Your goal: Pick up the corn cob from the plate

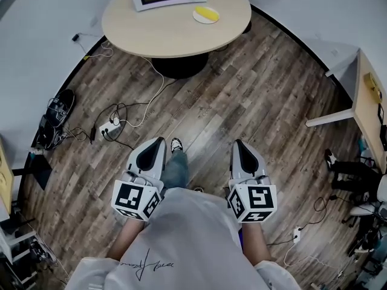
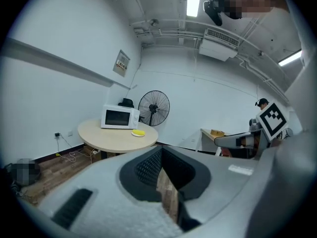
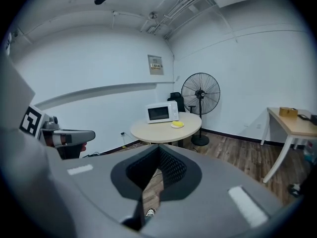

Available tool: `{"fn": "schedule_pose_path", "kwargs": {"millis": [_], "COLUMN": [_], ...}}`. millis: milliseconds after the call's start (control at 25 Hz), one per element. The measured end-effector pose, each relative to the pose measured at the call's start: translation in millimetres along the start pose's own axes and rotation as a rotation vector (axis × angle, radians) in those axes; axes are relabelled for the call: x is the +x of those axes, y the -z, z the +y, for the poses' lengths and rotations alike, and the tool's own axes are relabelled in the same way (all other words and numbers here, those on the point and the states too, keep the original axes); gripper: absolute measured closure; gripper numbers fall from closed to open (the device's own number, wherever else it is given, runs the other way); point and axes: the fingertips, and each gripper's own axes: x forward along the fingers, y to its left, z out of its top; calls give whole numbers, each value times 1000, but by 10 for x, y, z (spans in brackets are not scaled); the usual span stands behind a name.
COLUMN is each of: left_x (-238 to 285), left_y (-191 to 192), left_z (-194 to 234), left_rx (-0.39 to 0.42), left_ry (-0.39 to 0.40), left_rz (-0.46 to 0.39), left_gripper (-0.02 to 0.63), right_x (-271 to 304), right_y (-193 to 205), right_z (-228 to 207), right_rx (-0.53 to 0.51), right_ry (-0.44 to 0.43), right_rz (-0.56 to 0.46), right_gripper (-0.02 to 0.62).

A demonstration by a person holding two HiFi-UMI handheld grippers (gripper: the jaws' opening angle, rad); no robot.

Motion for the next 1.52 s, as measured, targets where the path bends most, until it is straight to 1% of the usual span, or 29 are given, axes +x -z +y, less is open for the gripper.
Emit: {"fn": "schedule_pose_path", "kwargs": {"millis": [80,240,400,560,760,1040,1160,1360,1520], "left_x": [176,500,799,1037,1267,1507,1568,1691,1888], "left_y": [-112,-378,-582,-756,-874,-965,-975,-973,-1036], "left_z": [144,431,756,1051,1280,1475,1574,1680,1771], "left_rx": [-1,9,2,-10,12,19,10,6,9], "left_ry": [14,47,72,97,141,152,143,137,122], "left_rz": [0,-15,-21,-26,-14,8,16,31,42], "left_gripper": [615,615,615,615,615,615,615,615,615], "right_x": [236,700,1121,1464,1804,2098,2211,2360,2550], "right_y": [-109,-368,-631,-868,-989,-1098,-1143,-1332,-1497], "right_z": [18,100,183,288,286,197,192,223,162], "right_rx": [-13,-5,31,65,65,79,82,41,48], "right_ry": [-8,-48,-65,-105,-81,-58,-57,-70,-92], "right_rz": [9,10,4,-16,-11,-4,-5,-28,-34], "right_gripper": [598,598,598,584,584,584,584,583,584]}}
